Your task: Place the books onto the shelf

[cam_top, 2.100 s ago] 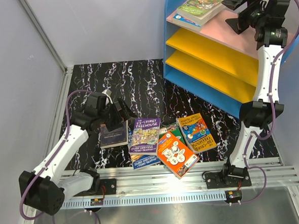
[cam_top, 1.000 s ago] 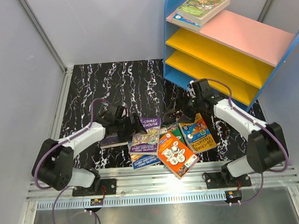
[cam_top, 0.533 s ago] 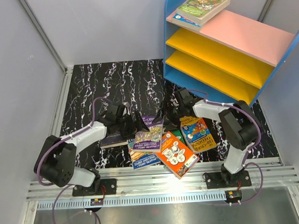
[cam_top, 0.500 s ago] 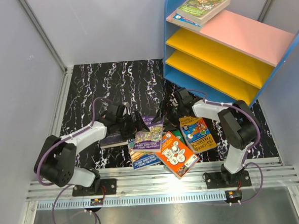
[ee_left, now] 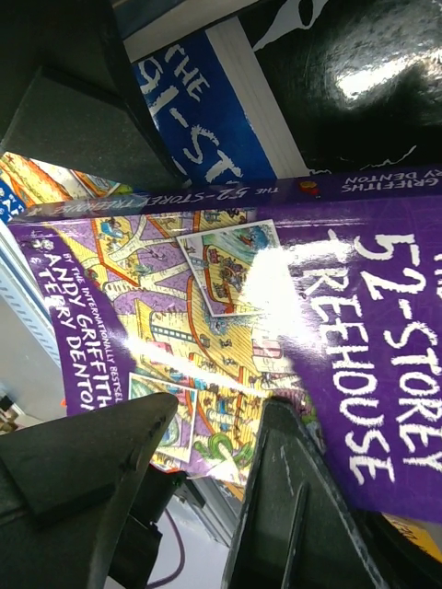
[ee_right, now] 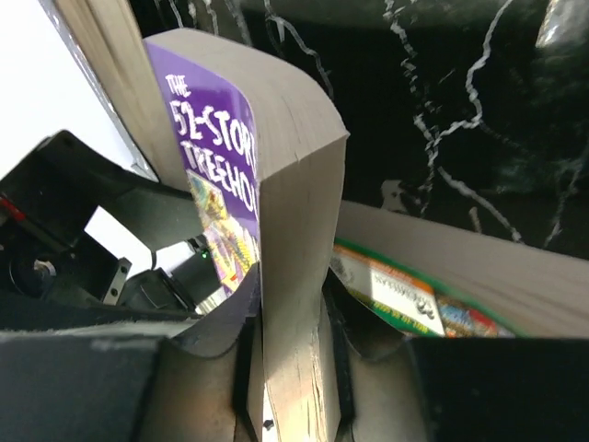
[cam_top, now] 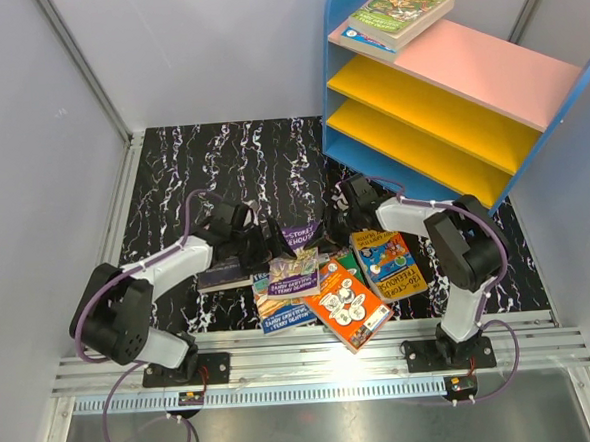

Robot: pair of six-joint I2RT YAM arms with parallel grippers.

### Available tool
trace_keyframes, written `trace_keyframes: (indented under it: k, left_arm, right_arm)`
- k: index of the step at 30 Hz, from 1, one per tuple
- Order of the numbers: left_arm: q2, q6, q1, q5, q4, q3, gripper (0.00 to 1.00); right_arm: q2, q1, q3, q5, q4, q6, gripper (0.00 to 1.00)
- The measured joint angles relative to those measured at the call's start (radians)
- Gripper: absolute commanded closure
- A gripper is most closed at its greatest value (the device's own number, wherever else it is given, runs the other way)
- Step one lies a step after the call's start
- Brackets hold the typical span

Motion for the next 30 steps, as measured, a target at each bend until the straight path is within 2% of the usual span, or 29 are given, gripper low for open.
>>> trace_keyframes:
  k: [2, 6, 13, 16, 21, 24, 30]
  left_arm:
    - [0.000, 0.014, 0.000, -0.008, -0.029, 0.019, 0.01]
    - [-0.018, 0.049, 0.002, -0.043, -0.103, 0.085, 0.01]
    - [-0.176, 0.029, 0.069, -0.034, -0.110, 0.137, 0.01]
    - [-0.241, -0.032, 0.094, 0.005, -0.029, 0.111, 0.01]
    - [-0.290, -0.188, 0.093, 0.090, 0.197, -0.016, 0.01]
    - [-0.278, -0.276, 0.080, 0.106, 0.283, -0.073, 0.01]
    - [-0.201, -0.398, -0.003, 0.103, 0.451, -0.067, 0.01]
  right_arm:
    - [-0.015, 0.001, 0.008, 0.006, -0.021, -0.011, 1.00]
    - [-0.083, -0.027, 0.016, 0.026, -0.088, -0.027, 1.00]
    - [-0.328, -0.234, -0.027, 0.093, -0.127, 0.051, 1.00]
    - [-0.453, -0.283, -0.043, 0.135, -0.127, 0.114, 1.00]
    - [-0.607, -0.280, -0.105, 0.152, -0.091, 0.242, 1.00]
    - [-0.663, -0.279, -0.168, 0.161, -0.073, 0.318, 1.00]
    - [-0.693, -0.279, -0.246, 0.166, -0.045, 0.422, 1.00]
